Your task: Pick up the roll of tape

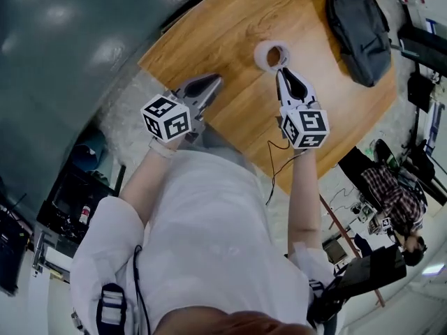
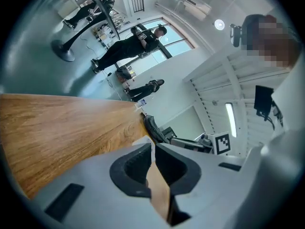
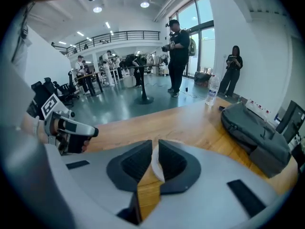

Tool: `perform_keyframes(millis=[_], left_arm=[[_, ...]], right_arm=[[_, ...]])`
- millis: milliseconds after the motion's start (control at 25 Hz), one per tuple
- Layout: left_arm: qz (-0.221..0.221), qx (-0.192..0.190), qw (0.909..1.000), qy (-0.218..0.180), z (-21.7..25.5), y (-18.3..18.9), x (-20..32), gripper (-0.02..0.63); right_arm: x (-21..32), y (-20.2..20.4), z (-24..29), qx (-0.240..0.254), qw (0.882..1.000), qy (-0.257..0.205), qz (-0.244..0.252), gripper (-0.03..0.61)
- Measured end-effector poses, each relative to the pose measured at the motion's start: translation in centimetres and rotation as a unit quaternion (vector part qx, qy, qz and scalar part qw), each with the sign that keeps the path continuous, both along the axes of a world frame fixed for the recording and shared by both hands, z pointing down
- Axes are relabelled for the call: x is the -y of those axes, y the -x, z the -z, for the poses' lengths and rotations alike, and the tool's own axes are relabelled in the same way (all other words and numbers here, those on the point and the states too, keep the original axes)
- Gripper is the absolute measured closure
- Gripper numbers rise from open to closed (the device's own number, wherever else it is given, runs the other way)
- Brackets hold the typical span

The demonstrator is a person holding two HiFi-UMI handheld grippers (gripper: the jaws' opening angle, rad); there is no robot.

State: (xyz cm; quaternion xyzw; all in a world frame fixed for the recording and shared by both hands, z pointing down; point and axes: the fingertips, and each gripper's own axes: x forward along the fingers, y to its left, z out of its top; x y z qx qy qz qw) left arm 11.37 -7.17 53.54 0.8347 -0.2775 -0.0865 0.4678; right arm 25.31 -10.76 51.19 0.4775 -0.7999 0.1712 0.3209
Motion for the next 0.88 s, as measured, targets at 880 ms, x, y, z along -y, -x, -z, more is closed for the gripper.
perform_keyframes(millis=[880], left_arm=[[0.008, -0.051, 0.9962, 0.071, -6.8, 0.0, 2.5, 0.604]], right_arm=[[2.6, 0.4, -12.6, -0.224, 0.953, 0.175, 0.105, 0.46]])
